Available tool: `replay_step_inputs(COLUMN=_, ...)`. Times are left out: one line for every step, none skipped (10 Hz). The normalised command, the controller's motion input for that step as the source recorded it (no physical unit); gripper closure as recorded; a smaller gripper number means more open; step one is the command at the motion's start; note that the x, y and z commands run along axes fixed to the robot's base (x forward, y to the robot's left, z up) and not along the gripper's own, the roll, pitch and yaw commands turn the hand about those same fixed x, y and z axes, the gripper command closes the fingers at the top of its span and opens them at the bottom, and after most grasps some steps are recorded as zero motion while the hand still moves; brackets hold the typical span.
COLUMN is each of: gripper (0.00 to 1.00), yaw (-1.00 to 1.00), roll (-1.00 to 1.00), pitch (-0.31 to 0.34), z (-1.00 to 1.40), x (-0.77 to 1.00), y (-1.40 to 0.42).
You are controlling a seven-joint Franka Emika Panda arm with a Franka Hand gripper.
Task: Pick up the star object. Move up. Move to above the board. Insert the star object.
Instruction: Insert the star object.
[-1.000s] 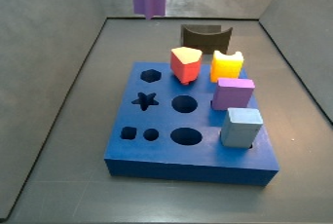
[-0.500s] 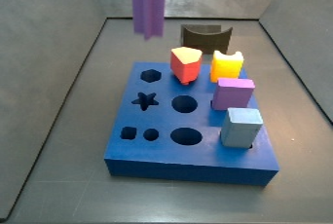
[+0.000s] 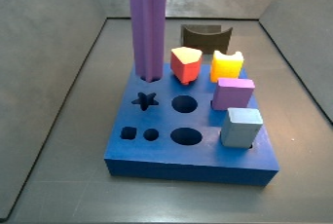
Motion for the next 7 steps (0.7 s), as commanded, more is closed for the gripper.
replay_step_inputs(gripper=1.00, yaw=0.26, roll=-0.15, pitch=-0.030, z=-0.75, x=0.00, y=-0.12)
replay_step_inputs(gripper=1.00, yaw=0.05, roll=-0.11, pitch=-0.076, z=-0.46, x=-0.16, y=-0.09)
replay_step_inputs(gripper=1.00, yaw=0.00, roll=-0.11, pitch=-0.077, z=-0.16, x=-0.24, y=-0.03)
replay_step_inputs(gripper=1.00, yaw=-0.23, roll=-0.19, pitch=-0.084, z=-0.17, x=-0.21, y=0.00)
replay_step_inputs(gripper=1.00, yaw=-0.38, roll=-0.21, pitch=-0.069, z=-0.13, x=-0.25, y=-0.01)
replay_step_inputs(gripper=1.00, yaw=-0.49, roll=-0.25, pitch=-0.080, z=-0.10, x=-0.26, y=-0.05)
replay_step_inputs(gripper=1.00, yaw=-0.55, roll=-0.30, pitch=-0.106, z=-0.09, x=-0.20, y=-0.09)
